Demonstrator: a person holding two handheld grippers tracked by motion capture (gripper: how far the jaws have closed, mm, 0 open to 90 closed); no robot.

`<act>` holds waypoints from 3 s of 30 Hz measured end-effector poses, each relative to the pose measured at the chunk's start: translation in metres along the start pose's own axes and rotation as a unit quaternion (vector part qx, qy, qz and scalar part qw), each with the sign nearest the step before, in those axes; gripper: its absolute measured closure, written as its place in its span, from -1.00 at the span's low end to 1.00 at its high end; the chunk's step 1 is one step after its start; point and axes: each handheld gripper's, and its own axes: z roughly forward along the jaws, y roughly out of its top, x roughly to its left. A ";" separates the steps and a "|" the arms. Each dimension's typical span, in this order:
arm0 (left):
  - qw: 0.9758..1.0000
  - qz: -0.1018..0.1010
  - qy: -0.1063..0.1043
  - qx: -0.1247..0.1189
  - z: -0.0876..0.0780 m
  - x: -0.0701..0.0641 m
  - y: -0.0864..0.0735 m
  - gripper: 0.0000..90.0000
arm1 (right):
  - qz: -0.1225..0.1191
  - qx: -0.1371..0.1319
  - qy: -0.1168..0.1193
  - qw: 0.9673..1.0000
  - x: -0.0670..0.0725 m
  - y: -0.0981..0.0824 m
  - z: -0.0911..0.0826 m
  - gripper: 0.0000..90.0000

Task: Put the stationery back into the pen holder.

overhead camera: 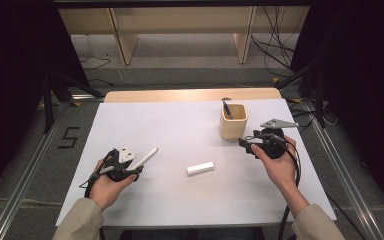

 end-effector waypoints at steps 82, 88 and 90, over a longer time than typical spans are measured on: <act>0.963 0.068 -0.077 0.249 0.068 0.028 0.058 0.58 | -0.005 0.009 -0.001 1.000 0.005 -0.019 -0.006 -0.36; 0.962 0.064 -0.078 0.254 0.069 0.028 0.059 0.59 | -0.006 0.009 -0.001 1.000 0.005 -0.019 -0.006 -0.36; 0.962 0.063 -0.079 0.255 0.070 0.029 0.058 0.59 | -0.006 0.009 -0.001 1.000 0.005 -0.019 -0.006 -0.36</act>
